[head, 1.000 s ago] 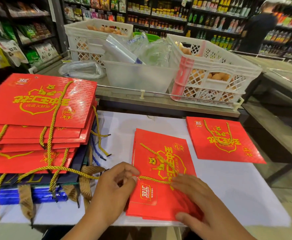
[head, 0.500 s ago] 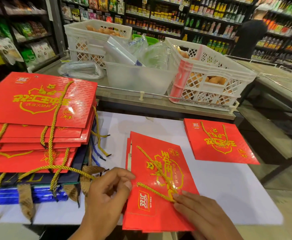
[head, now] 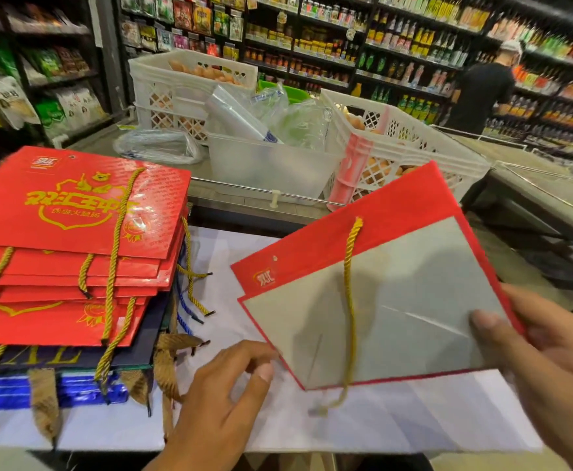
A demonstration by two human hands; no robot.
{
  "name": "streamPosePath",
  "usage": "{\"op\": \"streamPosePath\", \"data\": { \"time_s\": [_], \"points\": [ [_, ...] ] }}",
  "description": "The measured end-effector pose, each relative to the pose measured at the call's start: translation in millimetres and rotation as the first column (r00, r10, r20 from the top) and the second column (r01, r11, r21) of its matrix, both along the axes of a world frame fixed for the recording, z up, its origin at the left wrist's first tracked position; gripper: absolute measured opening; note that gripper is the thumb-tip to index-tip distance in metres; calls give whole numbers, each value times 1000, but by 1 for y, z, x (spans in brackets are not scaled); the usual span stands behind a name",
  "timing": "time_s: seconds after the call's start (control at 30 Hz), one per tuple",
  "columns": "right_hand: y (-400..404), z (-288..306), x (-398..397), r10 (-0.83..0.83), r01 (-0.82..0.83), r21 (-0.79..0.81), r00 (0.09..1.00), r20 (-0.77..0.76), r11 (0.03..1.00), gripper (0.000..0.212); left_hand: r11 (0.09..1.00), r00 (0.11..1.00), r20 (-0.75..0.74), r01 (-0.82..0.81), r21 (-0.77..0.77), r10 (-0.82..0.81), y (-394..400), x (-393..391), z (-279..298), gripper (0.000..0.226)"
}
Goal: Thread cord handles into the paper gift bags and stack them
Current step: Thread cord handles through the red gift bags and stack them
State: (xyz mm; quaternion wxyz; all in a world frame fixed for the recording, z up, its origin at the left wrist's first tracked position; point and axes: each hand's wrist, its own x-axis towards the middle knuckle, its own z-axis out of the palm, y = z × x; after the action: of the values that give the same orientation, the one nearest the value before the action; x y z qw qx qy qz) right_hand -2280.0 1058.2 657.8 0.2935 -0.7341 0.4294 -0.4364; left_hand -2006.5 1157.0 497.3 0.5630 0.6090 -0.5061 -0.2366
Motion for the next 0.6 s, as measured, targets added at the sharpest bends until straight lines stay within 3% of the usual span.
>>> {"op": "streamPosePath", "data": {
  "time_s": [0.17,0.27,0.37,0.47,0.6],
  "points": [
    [-37,5,6,61,-52,201,997,-43,978,29,1000,999,-31,-17,-5,17,-2,1,6,31],
    [-76,-2,6,143,-123,374,989,-25,919,30,994,994,-45,-105,-16,104,-7,4,2,8],
    [-114,-13,10,194,-143,479,979,-59,866,30,981,981,0,-194,-18,194,-13,9,-7,36],
    [-145,-33,16,222,-80,420,927,-302,904,23,988,987,48,-152,-2,152,-17,8,-9,46],
    [-174,-66,32,132,-21,191,797,-589,981,21,995,981,184,-75,61,62,-24,6,-9,46]
  ]
}}
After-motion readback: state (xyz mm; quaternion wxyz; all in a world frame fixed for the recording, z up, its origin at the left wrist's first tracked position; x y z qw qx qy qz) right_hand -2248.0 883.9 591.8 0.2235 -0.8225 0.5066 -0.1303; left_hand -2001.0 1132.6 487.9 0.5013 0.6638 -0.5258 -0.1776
